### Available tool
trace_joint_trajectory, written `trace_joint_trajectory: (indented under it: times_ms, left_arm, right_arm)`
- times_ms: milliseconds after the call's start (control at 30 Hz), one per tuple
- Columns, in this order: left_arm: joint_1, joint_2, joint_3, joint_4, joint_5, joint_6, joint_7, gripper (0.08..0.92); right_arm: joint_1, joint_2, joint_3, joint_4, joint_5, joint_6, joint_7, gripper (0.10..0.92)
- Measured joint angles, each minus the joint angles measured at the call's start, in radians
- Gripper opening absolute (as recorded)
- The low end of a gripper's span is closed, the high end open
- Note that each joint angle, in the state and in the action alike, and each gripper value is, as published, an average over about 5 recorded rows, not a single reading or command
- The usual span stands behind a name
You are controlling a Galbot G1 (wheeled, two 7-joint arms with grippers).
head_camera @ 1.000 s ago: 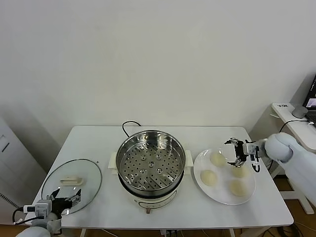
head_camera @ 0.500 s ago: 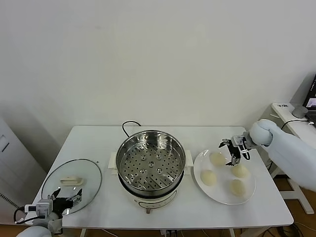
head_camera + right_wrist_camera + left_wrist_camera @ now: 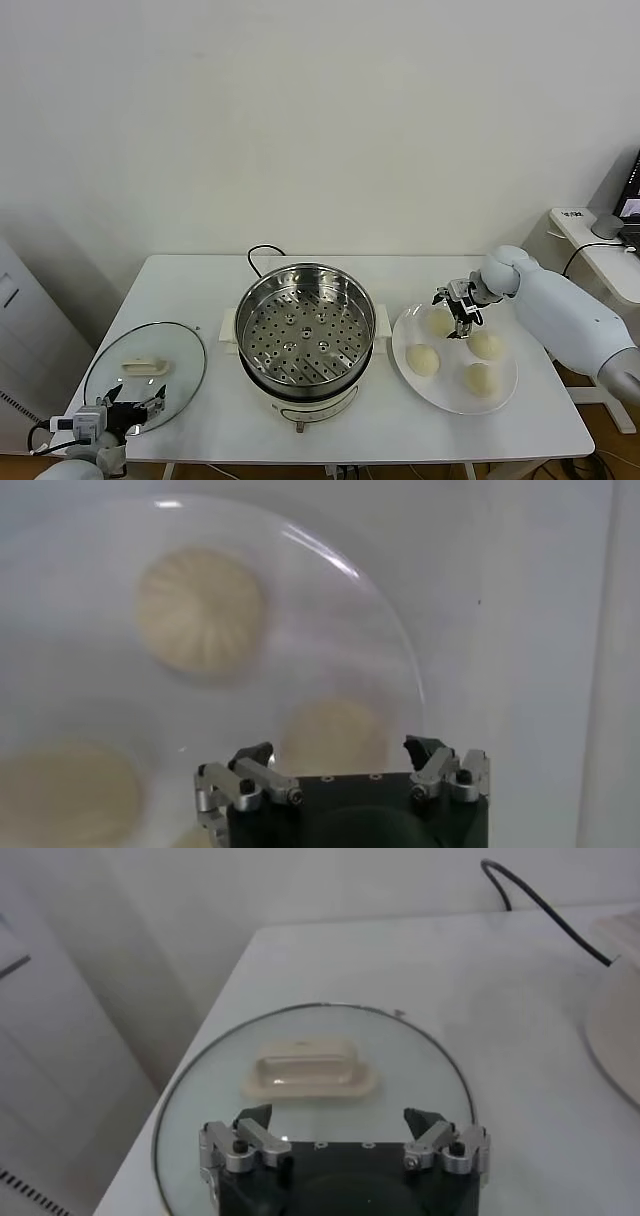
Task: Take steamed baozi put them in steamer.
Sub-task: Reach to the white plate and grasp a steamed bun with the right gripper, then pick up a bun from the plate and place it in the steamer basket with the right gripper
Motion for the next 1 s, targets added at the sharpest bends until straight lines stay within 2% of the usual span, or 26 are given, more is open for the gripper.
trace_joint_trajectory:
  times_ms: [233,433,767,1000]
  left_arm:
    - [0.007,-0.001,-0.003,-0.001,0.000,-0.003,0.000,0.823]
    - [0.009,-0.003,-0.003,-0.006,0.002,-0.002,0.000,0.823]
    - [0.009,-0.011,0.001,-0.015,0.009,0.002,-0.001,0.823]
    - [0.010,-0.010,0.008,-0.020,0.014,0.002,-0.001,0.823]
  right_arm:
    - [-0.007,0.006,0.018,-0.017,-0.003,-0.005,-0.007,0.568]
    - [0.001,-0.005,0.008,-0.002,0.019,-0.018,-0.023,0.462]
    - [0.127,-0.074,-0.108,0.125,0.149,-0.031,-0.037,0.450]
    - [0.335,-0.070,-0.252,0.217,0.285,0.029,-0.059,0.454]
